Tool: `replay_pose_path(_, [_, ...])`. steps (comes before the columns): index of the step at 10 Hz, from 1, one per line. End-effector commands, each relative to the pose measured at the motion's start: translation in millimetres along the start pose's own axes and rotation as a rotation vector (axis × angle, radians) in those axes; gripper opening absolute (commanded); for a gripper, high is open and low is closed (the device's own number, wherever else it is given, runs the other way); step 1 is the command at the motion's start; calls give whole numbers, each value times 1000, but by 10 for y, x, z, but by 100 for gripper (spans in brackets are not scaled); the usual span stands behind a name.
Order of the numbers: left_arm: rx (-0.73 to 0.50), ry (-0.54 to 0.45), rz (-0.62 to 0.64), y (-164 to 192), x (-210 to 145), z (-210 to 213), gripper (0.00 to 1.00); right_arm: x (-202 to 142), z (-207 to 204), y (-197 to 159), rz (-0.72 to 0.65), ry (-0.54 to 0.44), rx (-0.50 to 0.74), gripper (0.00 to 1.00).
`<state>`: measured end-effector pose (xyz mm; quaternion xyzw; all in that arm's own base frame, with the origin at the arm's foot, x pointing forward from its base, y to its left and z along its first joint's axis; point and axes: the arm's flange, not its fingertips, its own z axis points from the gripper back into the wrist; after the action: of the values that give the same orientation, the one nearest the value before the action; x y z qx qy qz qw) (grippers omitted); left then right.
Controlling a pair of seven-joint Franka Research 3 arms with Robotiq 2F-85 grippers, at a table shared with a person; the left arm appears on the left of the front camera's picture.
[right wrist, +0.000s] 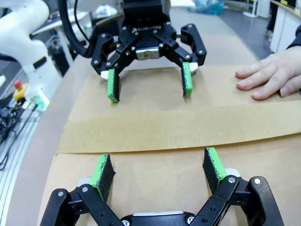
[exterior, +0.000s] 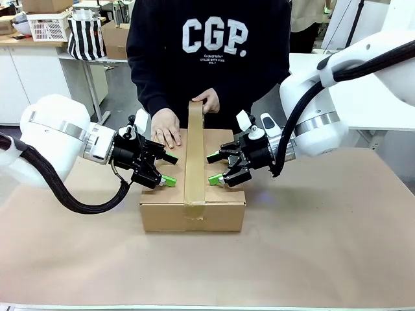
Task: Pack the gift set into the box.
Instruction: Press and hold the closed box until the human finishes sealing it.
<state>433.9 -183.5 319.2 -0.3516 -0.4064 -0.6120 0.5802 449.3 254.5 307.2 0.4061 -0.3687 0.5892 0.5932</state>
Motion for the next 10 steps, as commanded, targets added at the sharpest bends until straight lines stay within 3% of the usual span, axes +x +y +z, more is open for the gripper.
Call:
replay_pose_path(1, [1, 3, -5, -16, -13, 5, 100, -44, -10, 17, 2, 8, -6, 100])
replay_pose_path(10, [1, 3, -5, -16, -13, 5, 100, -44, -10, 17, 2, 8, -6, 100])
